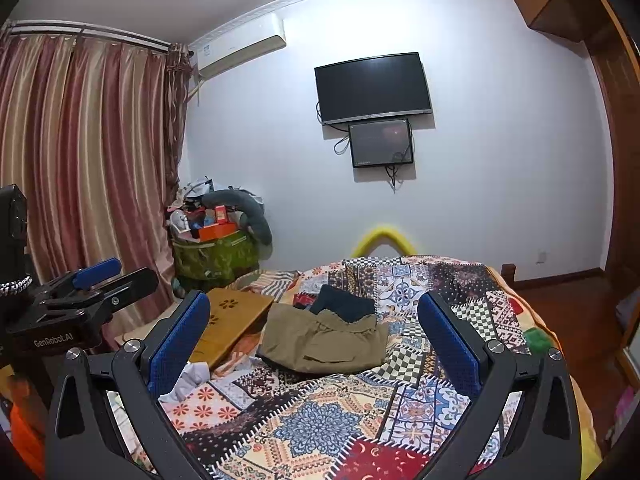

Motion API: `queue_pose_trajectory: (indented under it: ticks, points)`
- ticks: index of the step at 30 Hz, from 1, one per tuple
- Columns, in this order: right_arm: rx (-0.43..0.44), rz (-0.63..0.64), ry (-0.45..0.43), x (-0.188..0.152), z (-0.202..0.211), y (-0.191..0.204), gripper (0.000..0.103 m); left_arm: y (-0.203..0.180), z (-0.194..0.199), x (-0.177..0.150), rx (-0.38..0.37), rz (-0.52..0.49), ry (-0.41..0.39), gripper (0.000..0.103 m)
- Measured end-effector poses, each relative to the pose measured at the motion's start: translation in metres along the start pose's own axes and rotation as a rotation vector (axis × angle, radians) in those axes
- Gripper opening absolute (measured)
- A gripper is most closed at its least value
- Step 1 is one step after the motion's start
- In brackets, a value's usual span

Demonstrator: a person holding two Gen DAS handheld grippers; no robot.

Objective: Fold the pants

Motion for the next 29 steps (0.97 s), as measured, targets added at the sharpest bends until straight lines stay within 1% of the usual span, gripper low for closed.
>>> queue_pose_trajectory:
  ticks: [10,22,29]
  points:
    - [-0.002,-0.002,-0.002,-0.0002,0.0000,-0.0006,0.103,-0.0007,-0.0017,0.0006,-0.008,-0.008,0.020,0.103]
    - [-0.008,-0.002,0.002,-0.0003,-0.0022,-0.0010,0.103,-0.0007,-0.0005,0.0023,-0.025,0.001,0.015,0.103]
    - [-0.005,-0.005,0.008,-0.0020,-0.0039,-0.0009,0.103,0.0015,-0.0072,-0.0003,-0.023,0.002,0.035,0.103]
Point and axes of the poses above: each gripper's, at about its wrist camera, not at the fingertips, and z roughly against the way its jaws point, y to its left, x to its top, the point moved 3 cm from there along -z, roughly the way its jaws point, and after that the axes turned 8 degrees about -x, right-handed, at the moved point
